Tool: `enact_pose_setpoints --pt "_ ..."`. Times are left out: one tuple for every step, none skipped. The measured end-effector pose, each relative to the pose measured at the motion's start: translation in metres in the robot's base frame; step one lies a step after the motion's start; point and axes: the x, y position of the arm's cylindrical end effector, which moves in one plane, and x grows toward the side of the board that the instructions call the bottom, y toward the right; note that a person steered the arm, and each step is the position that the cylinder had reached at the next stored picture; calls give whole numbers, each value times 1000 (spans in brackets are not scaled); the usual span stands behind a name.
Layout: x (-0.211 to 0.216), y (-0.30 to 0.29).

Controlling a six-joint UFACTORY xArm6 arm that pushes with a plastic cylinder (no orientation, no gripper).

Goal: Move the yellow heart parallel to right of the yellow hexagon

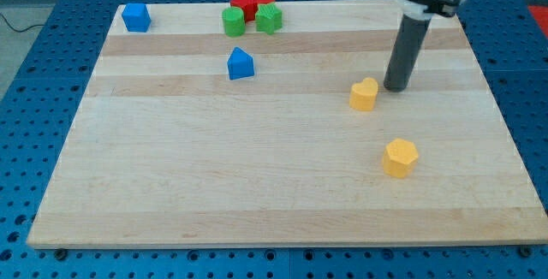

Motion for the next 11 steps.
enact_pose_setpoints --pt "-9 -53" --pt "20 -79" --pt "48 -45" --pt "59 -13" --pt "50 -34" --pt "38 -28" --pt "44 16" --pt "75 36" --pt "105 48" --pt "109 48" --pt "87 63"
